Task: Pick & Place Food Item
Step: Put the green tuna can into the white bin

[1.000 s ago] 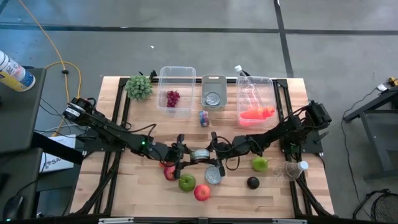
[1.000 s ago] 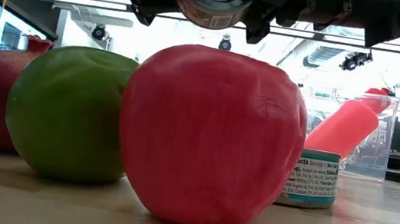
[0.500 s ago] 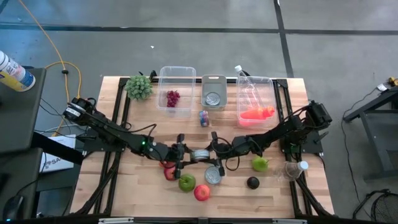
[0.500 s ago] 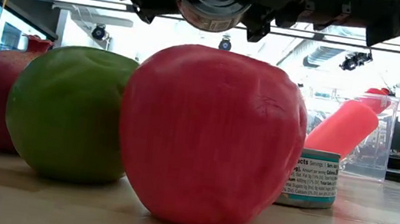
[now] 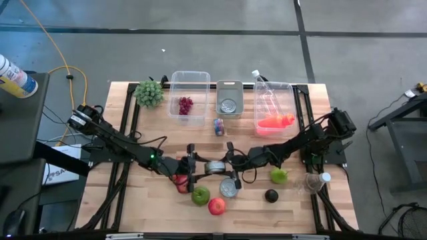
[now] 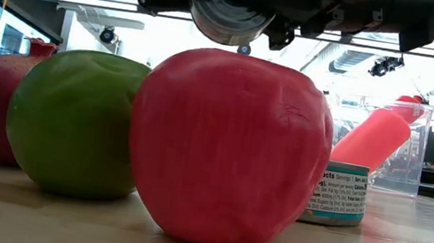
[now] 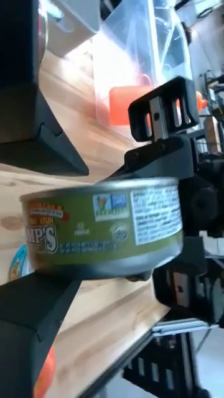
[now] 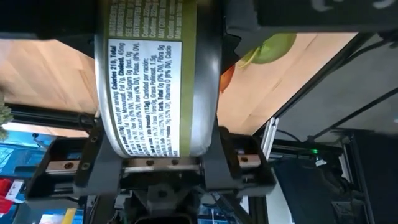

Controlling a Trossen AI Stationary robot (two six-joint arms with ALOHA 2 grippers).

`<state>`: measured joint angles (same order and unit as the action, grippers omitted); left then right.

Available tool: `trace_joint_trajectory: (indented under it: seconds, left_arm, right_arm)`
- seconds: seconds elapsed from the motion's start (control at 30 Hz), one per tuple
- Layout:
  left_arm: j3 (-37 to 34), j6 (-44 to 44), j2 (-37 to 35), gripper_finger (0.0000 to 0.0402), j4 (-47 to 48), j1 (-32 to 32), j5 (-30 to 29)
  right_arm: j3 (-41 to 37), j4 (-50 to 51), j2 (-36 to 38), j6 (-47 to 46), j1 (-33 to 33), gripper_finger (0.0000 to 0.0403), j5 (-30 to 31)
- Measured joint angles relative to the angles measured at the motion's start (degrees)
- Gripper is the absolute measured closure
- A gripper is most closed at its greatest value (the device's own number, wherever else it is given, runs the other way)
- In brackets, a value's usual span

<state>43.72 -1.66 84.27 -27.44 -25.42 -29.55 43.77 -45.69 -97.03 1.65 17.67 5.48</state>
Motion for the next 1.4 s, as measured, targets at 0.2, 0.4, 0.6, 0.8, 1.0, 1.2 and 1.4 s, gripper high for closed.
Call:
trace_joint_trajectory:
  seconds: [0.2,0.4,0.6,0.8,1.0,1.2,1.4]
  left_arm:
    - [0.0,-2.9,0.0,0.0156,0.1,0.0,-0.3]
    - [0.0,-3.8,0.0,0.0155,0.1,0.0,0.1]
    - [0.0,-8.1,0.0,0.0154,0.2,0.2,0.8]
    - [0.0,-11.2,-0.1,0.0154,0.5,0.3,1.1]
    - [0.0,-13.1,-0.1,0.0154,3.7,-0.3,1.9]
    - [0.0,-16.4,-0.1,0.0154,6.2,-0.2,3.3]
    - [0.0,-17.5,-0.1,0.0154,6.2,-0.3,4.0]
  right_arm:
    - [0.0,2.7,0.0,-0.3,0.3,0.0279,1.7]
    - [0.0,3.7,-0.1,4.3,4.1,0.0279,11.2]
    - [0.0,3.8,0.2,10.3,7.6,0.0279,20.8]
    - [0.0,4.8,0.3,11.5,8.0,0.0279,25.5]
    - [0.1,9.0,2.3,11.8,8.4,0.0279,42.5]
    - [0.8,9.0,4.7,15.1,10.0,0.0279,57.1]
    - [0.8,10.0,8.6,23.3,8.9,0.0279,61.7]
